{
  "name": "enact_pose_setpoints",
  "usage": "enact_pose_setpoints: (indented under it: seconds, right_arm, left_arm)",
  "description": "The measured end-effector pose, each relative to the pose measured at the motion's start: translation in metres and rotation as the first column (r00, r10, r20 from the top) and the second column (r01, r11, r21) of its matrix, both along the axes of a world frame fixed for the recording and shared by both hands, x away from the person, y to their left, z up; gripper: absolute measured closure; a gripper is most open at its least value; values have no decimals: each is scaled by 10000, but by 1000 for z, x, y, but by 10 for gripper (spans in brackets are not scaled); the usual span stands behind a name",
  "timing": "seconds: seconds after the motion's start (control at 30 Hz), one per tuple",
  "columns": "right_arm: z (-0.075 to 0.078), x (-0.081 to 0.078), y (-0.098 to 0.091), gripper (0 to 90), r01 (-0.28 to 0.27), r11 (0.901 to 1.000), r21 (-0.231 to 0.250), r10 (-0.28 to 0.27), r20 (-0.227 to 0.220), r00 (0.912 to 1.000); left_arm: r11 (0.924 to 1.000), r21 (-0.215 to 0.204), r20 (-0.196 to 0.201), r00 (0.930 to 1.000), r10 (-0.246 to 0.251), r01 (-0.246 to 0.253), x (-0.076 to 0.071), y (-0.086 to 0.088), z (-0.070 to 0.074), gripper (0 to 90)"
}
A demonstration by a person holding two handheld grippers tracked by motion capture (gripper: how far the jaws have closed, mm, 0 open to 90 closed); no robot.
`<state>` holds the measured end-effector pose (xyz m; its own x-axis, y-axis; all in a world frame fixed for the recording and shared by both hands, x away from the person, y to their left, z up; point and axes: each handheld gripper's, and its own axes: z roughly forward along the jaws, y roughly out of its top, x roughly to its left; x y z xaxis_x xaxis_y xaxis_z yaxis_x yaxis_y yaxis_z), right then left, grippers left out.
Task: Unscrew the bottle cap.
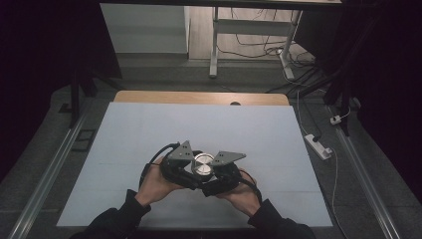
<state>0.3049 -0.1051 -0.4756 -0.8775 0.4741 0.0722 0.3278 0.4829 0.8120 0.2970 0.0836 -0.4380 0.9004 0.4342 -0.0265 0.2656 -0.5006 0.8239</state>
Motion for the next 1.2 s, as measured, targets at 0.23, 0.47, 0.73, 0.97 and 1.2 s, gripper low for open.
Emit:
enact_pose_setpoints:
  seconds: [0.23, 0.47, 0.73, 0.97, 1.2]
  right_arm:
    - [0, 0, 0, 148, -3, 10000, -22, 3, -16, 10000]
    - [0, 0, -1, 148, 44, 10000, -16, -44, -10, 10000]
    - [0, 5, -6, 148, 226, 9997, -24, -226, 105, 9997]
    - [1, 11, -11, 148, 441, 9990, -71, -439, 184, 9989]
    - [3, 19, -17, 148, 680, 9977, -72, -678, 245, 9974]
  left_arm:
    - [9996, -263, -27, 10000, 93, -94, -1, 3, 7, 195]
    - [9997, -151, 29, 9998, 190, -189, -2, 7, 11, 195]
    - [9989, -132, 94, 9990, 446, -444, -5, 23, 18, 194]
    - [9986, -190, -7, 9988, 496, -496, -8, 34, 15, 194]
    - [9983, -314, -86, 9987, 494, -496, -12, 40, 13, 194]
